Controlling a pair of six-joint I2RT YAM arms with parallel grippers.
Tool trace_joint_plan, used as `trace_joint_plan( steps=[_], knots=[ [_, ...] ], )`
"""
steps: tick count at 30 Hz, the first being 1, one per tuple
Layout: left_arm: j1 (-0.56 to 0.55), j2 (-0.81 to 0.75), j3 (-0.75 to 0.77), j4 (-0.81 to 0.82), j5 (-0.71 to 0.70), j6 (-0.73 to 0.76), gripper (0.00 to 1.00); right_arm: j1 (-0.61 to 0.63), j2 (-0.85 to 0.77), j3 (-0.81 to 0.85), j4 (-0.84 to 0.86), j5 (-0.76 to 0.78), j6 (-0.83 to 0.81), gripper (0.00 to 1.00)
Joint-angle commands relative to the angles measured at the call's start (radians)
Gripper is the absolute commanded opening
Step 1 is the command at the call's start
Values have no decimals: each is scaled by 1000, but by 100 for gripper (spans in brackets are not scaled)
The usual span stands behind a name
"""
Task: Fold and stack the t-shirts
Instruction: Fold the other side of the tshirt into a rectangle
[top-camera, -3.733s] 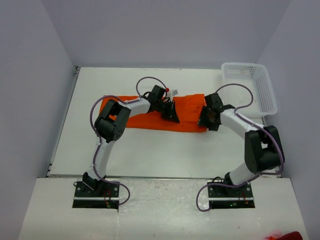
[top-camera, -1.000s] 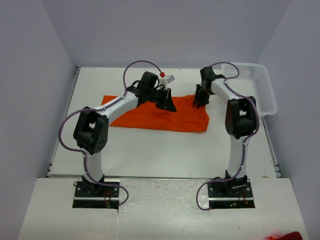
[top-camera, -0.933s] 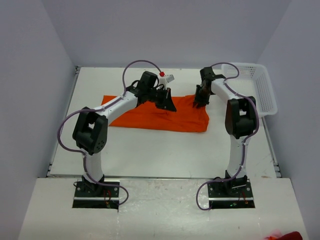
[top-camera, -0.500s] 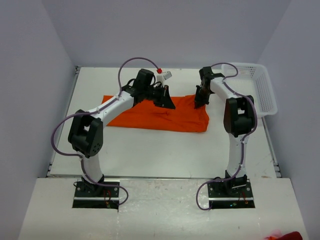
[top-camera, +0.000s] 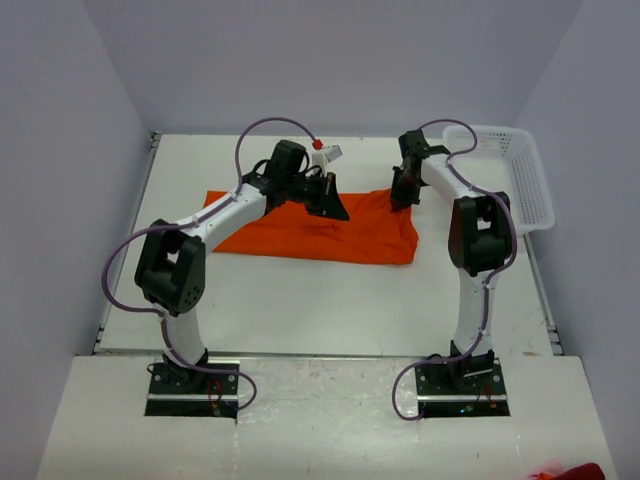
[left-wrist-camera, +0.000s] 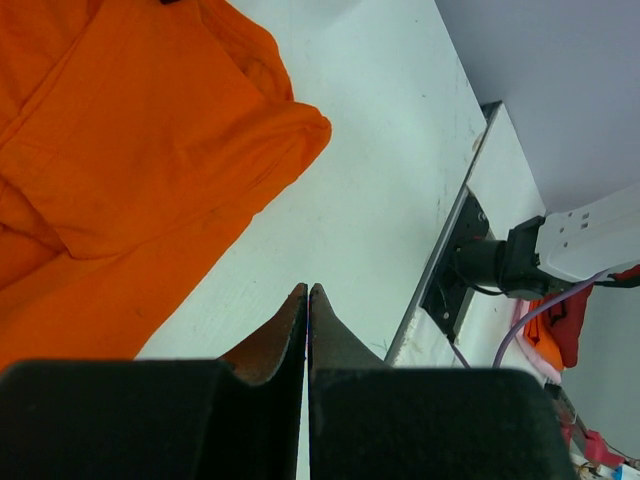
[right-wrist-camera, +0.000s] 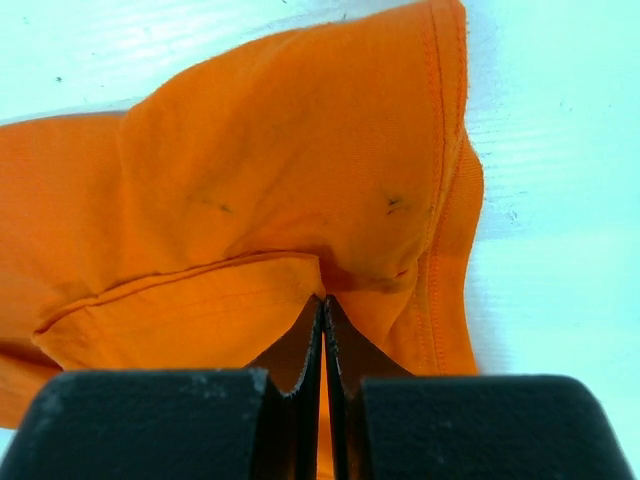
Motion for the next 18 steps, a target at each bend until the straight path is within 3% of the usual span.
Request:
trace_joint_plan(
  steps=[1,18],
  knots=[
    [7,-18,-6,42,33,-12,0,5,-74,28,40,26,-37,0],
    [6,-5,-18,31,28,-4,0,10,36,209,-15,14,-46,0]
  ],
)
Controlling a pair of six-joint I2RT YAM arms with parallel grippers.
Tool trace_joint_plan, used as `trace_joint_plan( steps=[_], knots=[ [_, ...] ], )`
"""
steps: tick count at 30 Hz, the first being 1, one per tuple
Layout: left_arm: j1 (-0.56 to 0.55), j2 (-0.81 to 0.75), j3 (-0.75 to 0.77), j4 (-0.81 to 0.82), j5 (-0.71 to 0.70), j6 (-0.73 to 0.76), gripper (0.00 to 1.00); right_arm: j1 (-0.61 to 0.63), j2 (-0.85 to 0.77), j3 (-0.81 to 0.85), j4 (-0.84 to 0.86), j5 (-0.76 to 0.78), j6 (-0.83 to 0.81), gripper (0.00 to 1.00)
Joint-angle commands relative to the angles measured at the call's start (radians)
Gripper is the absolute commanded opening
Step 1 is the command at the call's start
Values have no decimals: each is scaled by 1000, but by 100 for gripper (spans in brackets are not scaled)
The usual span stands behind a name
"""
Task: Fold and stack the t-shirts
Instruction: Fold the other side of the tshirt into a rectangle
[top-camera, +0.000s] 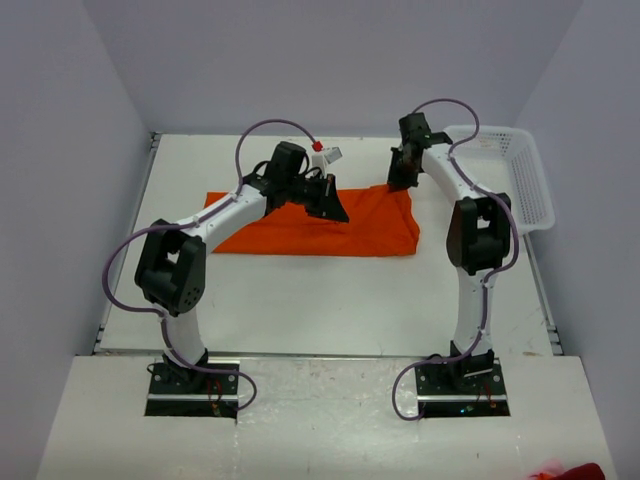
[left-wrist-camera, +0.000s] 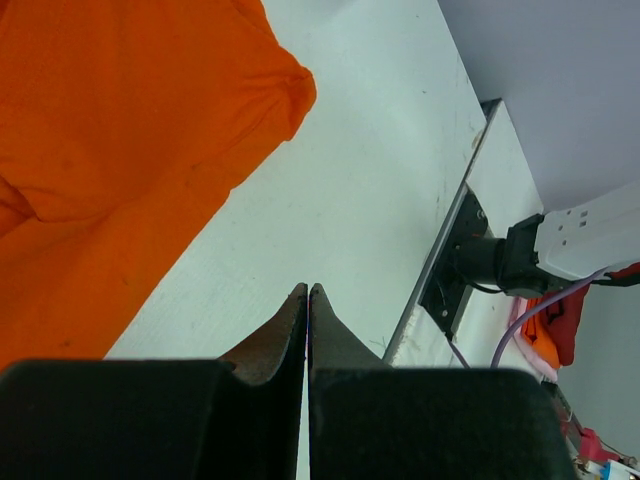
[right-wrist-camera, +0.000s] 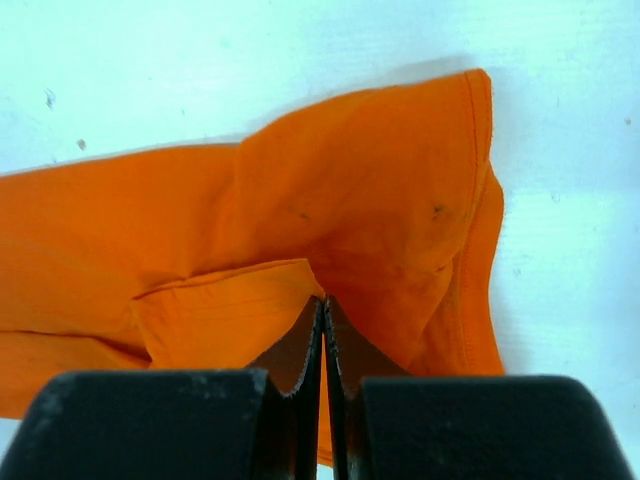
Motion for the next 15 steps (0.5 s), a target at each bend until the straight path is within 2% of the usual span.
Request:
trace_joint_plan(
  steps=[1,4,5,7,11,15],
  knots=[
    [7,-3,-5,24,26,2,0,5,46,111,-43,21,-14,0],
    [7,-5,-5,22,23,6,0,3,89,158,-76,7,-3,20],
    [7,-3,-5,19,20,8,0,3,99,171,-83,4,-2,36],
    [7,-3,-5,6,-6,16,0,3,126,204,-98,5,-2,44],
    [17,-5,-11,-17,-83,28,0,5,117,211,-72,36,-8,52],
    [62,-61,-42,-36,-293,16,0,17,-17,95,27,56,-20,53]
  ],
)
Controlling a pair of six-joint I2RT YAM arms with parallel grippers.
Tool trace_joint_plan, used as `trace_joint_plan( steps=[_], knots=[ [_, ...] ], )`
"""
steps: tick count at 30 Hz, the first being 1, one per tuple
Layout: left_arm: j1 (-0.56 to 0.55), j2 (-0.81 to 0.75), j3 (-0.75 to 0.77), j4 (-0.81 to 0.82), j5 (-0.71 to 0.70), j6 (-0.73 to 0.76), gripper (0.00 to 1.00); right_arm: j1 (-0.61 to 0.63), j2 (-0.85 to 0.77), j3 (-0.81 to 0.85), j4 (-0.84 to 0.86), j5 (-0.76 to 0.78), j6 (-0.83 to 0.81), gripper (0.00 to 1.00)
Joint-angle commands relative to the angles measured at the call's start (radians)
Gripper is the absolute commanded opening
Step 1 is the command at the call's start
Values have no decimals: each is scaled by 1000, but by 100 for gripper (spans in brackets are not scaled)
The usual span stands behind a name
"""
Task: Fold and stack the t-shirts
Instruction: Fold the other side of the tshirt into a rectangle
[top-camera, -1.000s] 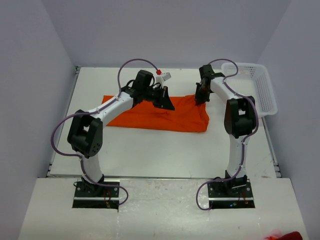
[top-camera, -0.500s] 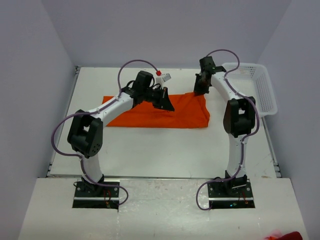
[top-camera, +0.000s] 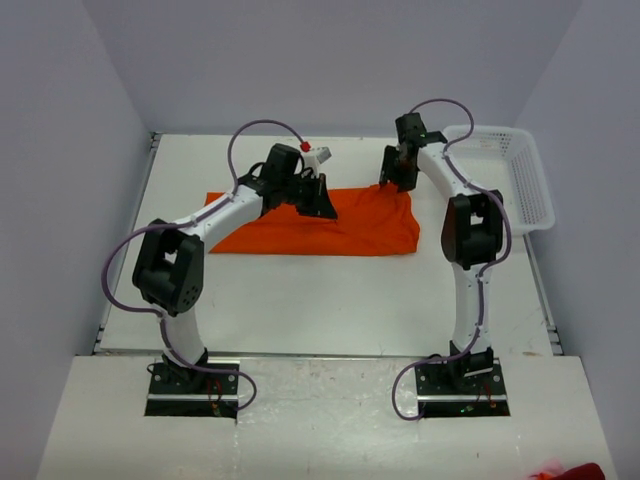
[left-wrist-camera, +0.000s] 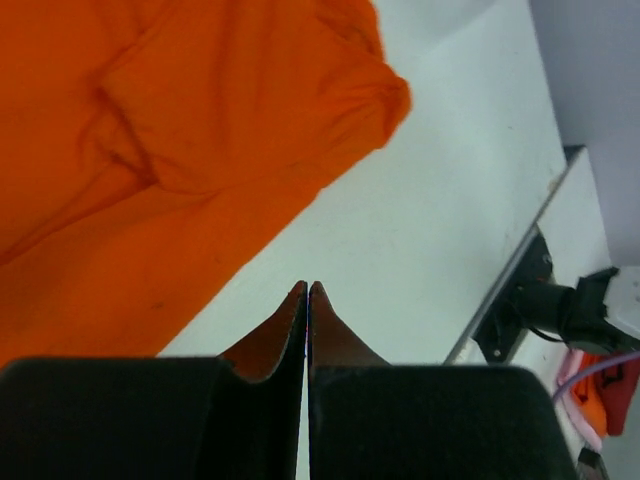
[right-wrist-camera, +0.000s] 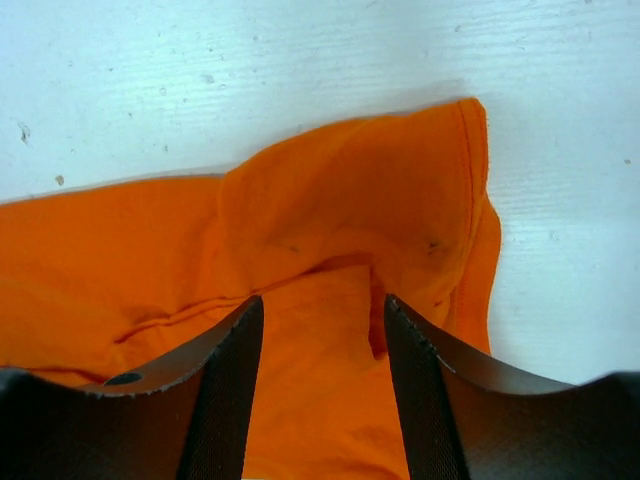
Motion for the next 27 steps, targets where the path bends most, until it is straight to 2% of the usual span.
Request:
trace_joint_plan(
  steps=[1,3,5,6,7,11,16,19,23,27],
  knots=[
    [86,-62,-28,-21,-202,-2,0,18,-211,-80,78,22,-17,53],
    [169,-62,-40,-22,-210,-51,0,33,-294,-191,140,-42,-5,54],
    [220,-45,-34,-25,-178,-91,0,40,-400,-276,191,-113,12,47],
    [263,-22,-28,-33,-157,-101,0,38,-425,-354,228,-156,37,7],
    [280,-8,-1,-40,-152,-106,0,40,-442,-385,234,-222,50,0],
    [322,122,164,-164,-158,-65,0,72,-491,-555,332,-372,103,0],
    [337,279,429,-289,-109,-26,0,131,-444,-592,339,-393,107,0],
    [343,358,518,-330,-97,-19,0,177,-404,-593,328,-382,87,0],
    [351,423,540,-327,-100,-8,0,225,-355,-567,291,-287,57,0],
    [354,467,541,-329,-100,12,0,244,-310,-553,300,-327,66,0]
  ],
)
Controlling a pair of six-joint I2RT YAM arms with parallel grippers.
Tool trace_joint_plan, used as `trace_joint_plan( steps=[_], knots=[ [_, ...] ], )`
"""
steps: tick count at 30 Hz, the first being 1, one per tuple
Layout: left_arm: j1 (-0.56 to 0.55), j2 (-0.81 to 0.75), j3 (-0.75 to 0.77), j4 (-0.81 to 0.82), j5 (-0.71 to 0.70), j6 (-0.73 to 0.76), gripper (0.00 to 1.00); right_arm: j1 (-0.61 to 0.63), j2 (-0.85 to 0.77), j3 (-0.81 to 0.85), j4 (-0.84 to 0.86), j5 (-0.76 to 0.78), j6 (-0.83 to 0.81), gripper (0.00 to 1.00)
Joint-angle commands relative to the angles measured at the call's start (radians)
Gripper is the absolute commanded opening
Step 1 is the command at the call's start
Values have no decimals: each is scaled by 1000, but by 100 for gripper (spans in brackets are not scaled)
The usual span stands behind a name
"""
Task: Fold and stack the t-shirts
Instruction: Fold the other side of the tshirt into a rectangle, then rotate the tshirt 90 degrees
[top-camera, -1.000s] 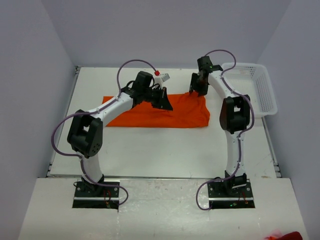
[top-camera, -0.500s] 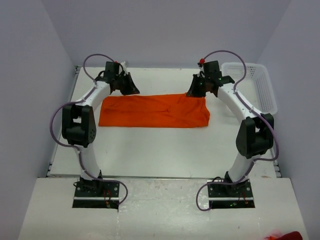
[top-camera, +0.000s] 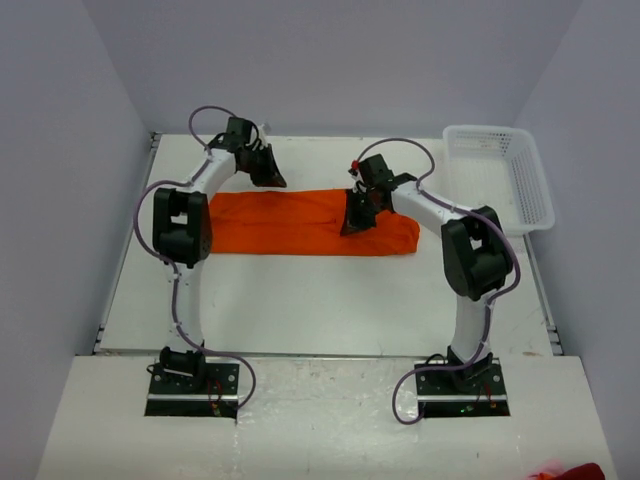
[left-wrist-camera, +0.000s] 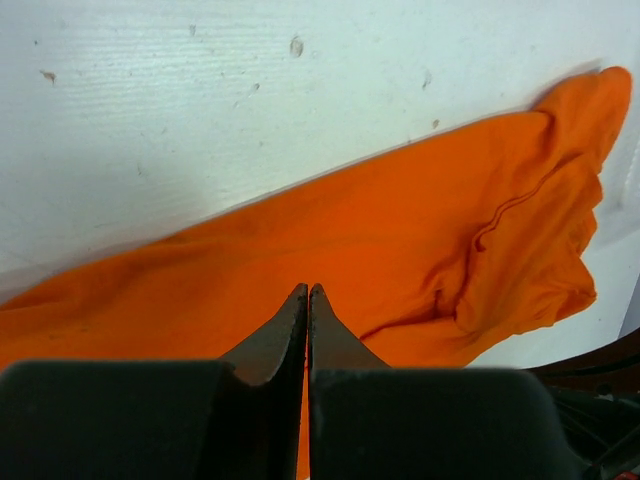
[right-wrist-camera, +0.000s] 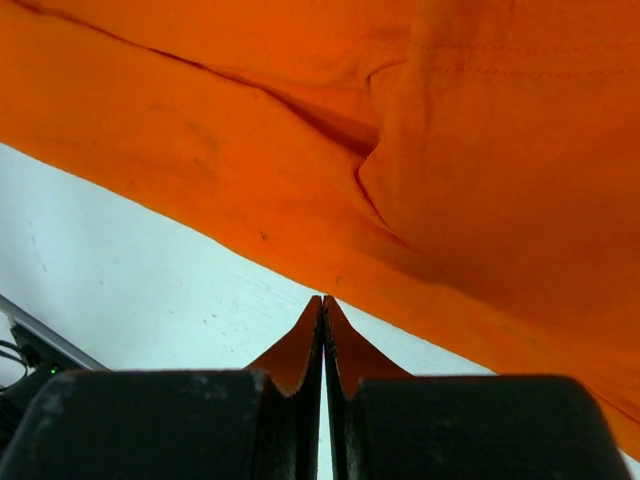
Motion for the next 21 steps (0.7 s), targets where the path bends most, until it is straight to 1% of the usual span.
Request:
trace_joint_plan(
  steps=[1,7,16,21],
  knots=[
    [10,33,40,-40,14,37,0,17,30,43,10,-11,-8,0],
    [30,67,20,-23,-9,47,0,84,86,113,-11,-10,-6,0],
    [50,96,25,-10,11,39,0,138,229,288,-50,-42,23,0],
    [51,97,-4,1,12,36,0,164,272,302,-37,-50,46,0]
  ],
)
